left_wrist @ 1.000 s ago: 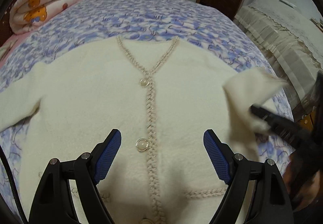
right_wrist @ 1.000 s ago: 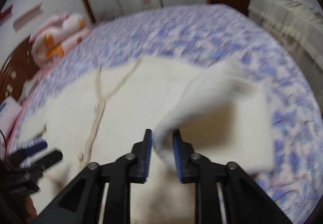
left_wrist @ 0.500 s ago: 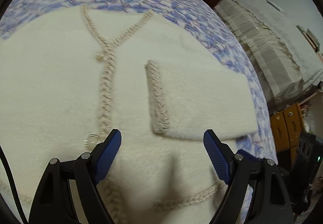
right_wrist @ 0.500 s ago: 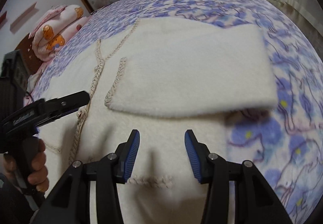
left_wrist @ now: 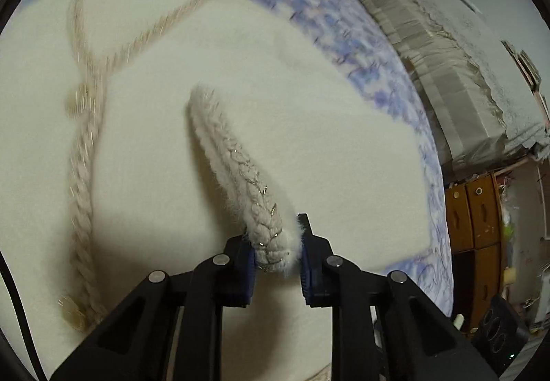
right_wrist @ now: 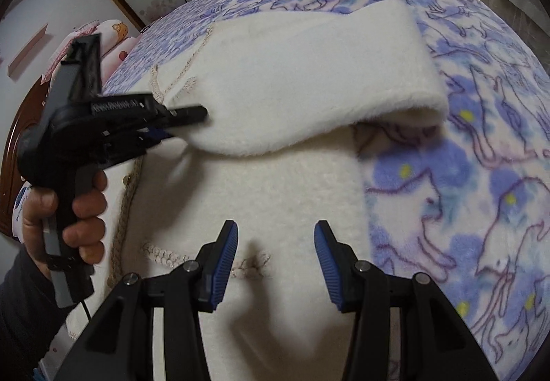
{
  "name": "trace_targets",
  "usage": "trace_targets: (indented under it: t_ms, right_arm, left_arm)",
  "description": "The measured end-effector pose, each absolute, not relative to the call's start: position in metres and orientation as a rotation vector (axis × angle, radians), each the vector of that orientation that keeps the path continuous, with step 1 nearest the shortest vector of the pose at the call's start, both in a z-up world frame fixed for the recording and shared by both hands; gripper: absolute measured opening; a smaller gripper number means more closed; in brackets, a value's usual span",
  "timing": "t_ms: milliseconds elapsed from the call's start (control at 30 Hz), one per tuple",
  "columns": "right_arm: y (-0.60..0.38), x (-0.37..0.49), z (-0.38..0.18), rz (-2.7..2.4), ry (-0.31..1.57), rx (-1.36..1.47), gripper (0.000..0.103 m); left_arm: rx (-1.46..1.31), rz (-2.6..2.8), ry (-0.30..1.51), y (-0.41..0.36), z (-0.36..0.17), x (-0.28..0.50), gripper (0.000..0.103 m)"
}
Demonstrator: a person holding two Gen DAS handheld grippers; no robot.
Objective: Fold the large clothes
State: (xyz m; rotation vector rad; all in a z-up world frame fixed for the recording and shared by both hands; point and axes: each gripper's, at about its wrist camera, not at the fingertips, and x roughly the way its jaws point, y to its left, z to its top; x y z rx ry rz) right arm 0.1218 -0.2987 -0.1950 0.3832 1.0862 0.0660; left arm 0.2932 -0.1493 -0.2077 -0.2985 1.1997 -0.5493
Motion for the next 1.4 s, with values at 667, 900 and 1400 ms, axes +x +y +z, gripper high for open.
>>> trace_targets:
  t_ms: [667,900,1400]
  right_arm:
    - [-0.314,0.139,-0.193,0.006,1.104,0.363,0.052]
    - [-0.333,0.202,-0.171,-0.011,1.054,0.346,0.054]
    - [-0.378,0.329,-0.209,-0.042,1.088,0.434,0.017]
  left_arm:
    - [-0.203,-0.205,1.188,0.038,-0.2,0.305,0.061]
    - [-0.287,-0.232,1.171,0.046,-0.213,0.345,0.062]
    - [-0.121,-0.323,1.081,0.001,-0.194,0.408,0.012]
